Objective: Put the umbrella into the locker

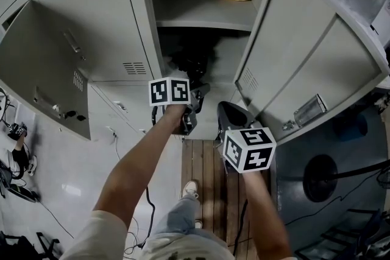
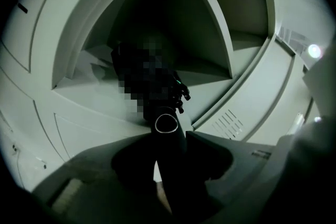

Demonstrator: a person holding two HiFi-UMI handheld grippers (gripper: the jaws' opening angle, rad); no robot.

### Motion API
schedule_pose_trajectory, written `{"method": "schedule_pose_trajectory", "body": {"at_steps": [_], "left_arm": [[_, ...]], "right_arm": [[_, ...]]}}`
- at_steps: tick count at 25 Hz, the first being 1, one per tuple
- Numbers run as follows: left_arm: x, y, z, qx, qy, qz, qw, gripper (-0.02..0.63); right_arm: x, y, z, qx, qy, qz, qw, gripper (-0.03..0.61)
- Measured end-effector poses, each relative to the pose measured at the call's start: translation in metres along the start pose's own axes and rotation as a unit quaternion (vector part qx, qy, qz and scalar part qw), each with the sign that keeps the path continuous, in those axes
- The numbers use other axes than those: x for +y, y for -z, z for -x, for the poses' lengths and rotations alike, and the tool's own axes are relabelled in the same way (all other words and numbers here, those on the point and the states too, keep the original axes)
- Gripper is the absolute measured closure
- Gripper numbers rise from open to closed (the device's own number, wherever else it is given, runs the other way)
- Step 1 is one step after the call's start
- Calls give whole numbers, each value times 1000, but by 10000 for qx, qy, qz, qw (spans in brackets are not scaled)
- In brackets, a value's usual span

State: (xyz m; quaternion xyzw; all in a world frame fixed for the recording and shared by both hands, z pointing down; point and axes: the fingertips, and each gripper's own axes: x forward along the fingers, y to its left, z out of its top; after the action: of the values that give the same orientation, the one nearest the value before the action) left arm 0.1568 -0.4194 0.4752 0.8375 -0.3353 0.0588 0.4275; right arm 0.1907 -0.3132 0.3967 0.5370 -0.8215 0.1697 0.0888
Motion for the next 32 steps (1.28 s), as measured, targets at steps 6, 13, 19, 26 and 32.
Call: {"method": "schedule_pose_trajectory", "body": {"at_steps": [6,13,19,26,32], "left_arm": [[0,-8,10,-356,-87,-299,9989,373],[-10,-8,34,-611,-53,-584,9964,322],[-17,7,58,-777,-54,-879,9931,299],[-20,38,70,-797,14,-861,9931,299],[-23,48,68,-810,-28,-892,9927,369]], "right_arm": [[2,3,2,22,-27,-14,10000,586],[8,6,8,-6,-35,-57,10000,586],[11,10,20,-46,-11,-109,9999,586],[13,21,33,-47,58,-160,9998,586],[14,28,41,-36,76,-204,9998,586]]}}
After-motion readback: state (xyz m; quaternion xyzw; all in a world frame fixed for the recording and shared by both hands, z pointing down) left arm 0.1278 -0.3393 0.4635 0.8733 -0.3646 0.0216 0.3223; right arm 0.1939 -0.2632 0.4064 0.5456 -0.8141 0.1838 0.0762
